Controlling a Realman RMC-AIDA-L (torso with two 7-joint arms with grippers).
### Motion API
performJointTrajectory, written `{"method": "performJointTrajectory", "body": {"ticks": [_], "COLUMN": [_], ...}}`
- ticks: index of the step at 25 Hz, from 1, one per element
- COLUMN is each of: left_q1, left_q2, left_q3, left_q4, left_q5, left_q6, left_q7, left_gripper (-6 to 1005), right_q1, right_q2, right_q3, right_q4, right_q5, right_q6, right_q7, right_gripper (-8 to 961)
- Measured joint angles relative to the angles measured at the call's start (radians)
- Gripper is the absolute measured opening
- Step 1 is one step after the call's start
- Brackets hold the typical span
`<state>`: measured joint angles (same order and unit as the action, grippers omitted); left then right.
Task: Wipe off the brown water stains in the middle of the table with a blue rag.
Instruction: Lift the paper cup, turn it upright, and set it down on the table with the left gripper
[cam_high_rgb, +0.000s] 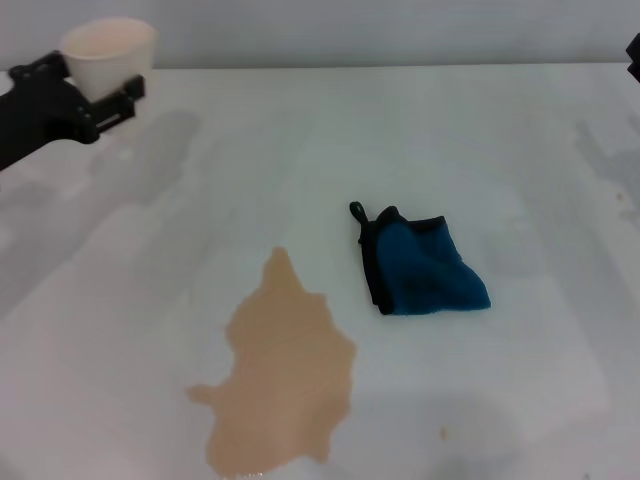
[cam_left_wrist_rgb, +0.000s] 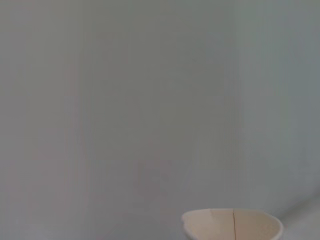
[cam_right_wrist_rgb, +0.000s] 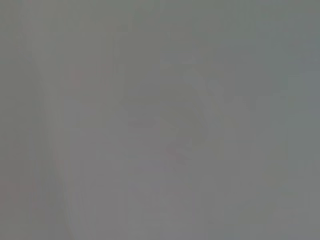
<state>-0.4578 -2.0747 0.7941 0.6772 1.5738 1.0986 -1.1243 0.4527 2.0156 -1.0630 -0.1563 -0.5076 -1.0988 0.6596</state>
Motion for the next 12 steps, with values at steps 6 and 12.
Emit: {"method": "performJointTrajectory", "body": {"ticks": [6, 12], "left_q1": [0.013, -0.038], "left_q2": [-0.006, -0.012], "left_q3": [0.006, 0.003], "left_q4": [-0.339, -0.598], "left_q5": [-0.425, -0.671], "left_q6": [0.012, 0.014], "left_q7": [0.411, 0.642], "left_gripper": [700, 698], "right_q1": [0.000, 0.000], "right_q2": [-0.001, -0.002], "right_q3": [0.004, 0.012], "right_q4": [-0.003, -0.005], "right_q5": [0.000, 0.000], "right_q6": [0.010, 0.015], "right_q7": [-0.001, -0.005], "right_gripper": [869, 868]}}
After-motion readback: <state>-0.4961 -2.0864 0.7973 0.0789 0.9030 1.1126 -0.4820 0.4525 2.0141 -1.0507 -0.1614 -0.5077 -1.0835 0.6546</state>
